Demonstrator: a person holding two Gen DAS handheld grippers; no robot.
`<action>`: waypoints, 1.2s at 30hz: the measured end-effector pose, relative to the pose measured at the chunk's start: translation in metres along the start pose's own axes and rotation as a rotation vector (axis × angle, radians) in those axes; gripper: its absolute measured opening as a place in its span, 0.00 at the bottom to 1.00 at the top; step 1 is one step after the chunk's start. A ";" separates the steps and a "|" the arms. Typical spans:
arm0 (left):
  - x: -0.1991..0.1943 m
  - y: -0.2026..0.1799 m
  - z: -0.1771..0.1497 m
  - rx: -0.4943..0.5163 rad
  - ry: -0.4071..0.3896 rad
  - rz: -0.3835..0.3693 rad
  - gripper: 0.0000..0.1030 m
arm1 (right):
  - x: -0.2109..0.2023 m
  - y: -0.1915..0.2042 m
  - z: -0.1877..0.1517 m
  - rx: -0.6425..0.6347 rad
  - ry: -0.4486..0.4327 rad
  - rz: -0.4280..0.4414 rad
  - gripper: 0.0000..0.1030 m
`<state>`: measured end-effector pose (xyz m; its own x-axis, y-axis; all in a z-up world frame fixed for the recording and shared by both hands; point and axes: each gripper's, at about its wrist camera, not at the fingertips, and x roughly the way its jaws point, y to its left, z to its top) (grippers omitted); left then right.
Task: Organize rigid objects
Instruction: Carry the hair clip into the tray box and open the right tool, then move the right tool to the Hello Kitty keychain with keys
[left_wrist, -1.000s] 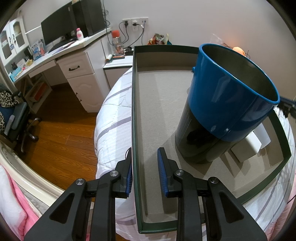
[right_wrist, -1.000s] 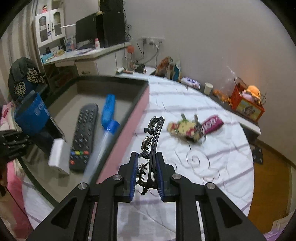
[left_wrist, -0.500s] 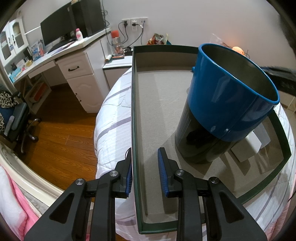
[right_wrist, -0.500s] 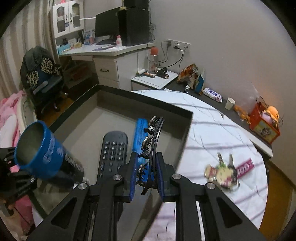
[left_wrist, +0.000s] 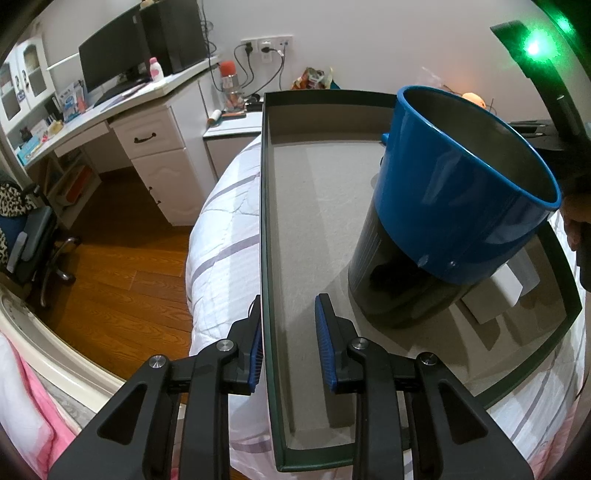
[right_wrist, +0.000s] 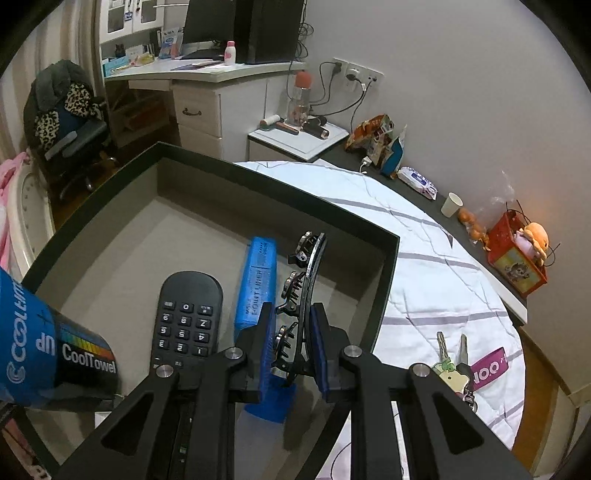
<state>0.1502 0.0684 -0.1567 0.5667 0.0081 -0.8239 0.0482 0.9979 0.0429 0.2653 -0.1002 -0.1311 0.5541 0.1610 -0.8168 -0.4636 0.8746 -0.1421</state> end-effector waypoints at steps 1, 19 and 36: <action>0.000 0.000 0.000 0.000 0.000 0.000 0.25 | 0.000 -0.001 0.001 0.000 -0.007 -0.005 0.19; 0.001 -0.001 0.001 -0.002 0.004 0.008 0.25 | -0.069 -0.022 -0.033 0.084 -0.179 -0.032 0.35; 0.001 -0.002 0.001 -0.007 0.008 0.019 0.25 | -0.124 -0.114 -0.116 0.435 -0.269 -0.081 0.75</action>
<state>0.1510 0.0665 -0.1572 0.5605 0.0279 -0.8277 0.0316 0.9980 0.0550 0.1693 -0.2724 -0.0785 0.7609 0.1465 -0.6321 -0.1126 0.9892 0.0936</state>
